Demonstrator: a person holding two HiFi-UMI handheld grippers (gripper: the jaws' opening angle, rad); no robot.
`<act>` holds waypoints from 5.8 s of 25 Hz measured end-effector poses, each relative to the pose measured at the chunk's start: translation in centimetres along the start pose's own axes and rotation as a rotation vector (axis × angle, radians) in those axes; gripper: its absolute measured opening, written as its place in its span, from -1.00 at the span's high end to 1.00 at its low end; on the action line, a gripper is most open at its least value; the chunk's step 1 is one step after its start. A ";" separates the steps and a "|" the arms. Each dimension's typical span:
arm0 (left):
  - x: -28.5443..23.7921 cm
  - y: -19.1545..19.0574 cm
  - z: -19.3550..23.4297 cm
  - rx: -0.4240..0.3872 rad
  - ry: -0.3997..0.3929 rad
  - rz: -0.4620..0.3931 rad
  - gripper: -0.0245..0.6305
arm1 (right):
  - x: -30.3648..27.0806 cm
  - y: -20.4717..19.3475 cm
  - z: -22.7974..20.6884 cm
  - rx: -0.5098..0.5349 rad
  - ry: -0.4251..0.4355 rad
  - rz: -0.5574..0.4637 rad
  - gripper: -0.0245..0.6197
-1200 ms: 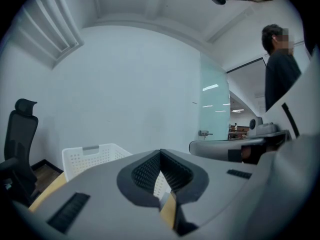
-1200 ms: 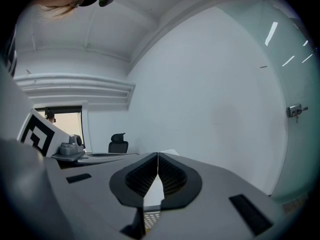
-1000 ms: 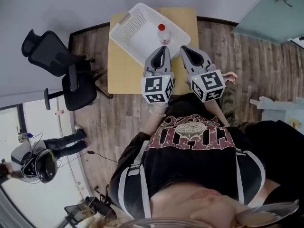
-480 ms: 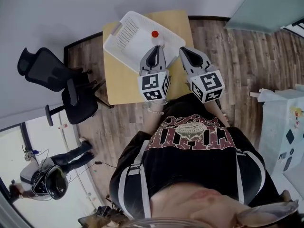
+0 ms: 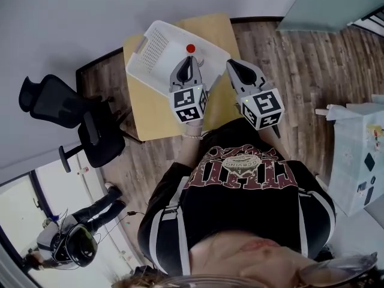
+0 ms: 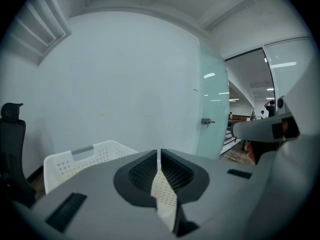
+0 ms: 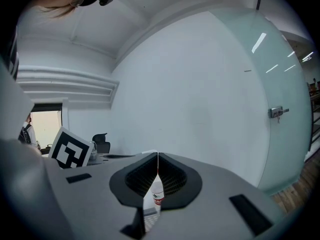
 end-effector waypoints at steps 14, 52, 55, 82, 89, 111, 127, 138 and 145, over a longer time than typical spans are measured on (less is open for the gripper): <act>-3.8 -1.4 0.5 -0.043 -0.021 0.100 0.53 | 0.0 -0.2 -1.4 -0.011 -0.060 0.006 0.87; -10.1 -5.8 2.3 -0.130 -0.025 0.263 0.24 | -0.1 -1.3 -3.5 -0.041 -0.146 0.058 0.87; -9.9 -5.7 2.4 -0.141 -0.028 0.261 0.28 | 0.0 -1.3 -3.4 -0.039 -0.147 0.055 0.87; -4.5 -1.4 2.0 -0.122 -0.044 0.166 0.32 | 1.6 -0.4 -1.0 -0.009 -0.083 0.017 0.87; -0.9 1.4 1.0 -0.123 -0.029 0.097 0.32 | 3.0 -0.7 -0.3 -0.003 -0.040 0.009 0.87; 7.8 6.2 2.7 -0.081 0.075 -0.010 0.32 | 4.3 -1.1 2.1 0.019 0.087 0.009 0.87; 12.7 8.8 4.2 -0.077 0.136 -0.078 0.32 | 3.6 -1.3 4.0 0.024 0.159 0.010 0.87; 16.9 10.4 6.0 -0.065 0.201 -0.134 0.32 | 3.0 -1.5 5.9 0.029 0.209 0.020 0.87; 19.3 9.6 8.2 -0.042 0.266 -0.139 0.32 | 2.3 -1.9 7.6 0.036 0.253 0.027 0.87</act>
Point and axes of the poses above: the fingertips, and each gripper's own axes: x backward along the fingers, z to its left, y out of its top, the point moved 4 cm from there along x, backward along the fingers, and after that the axes turned 6 degrees about y, right-handed, at the moved point
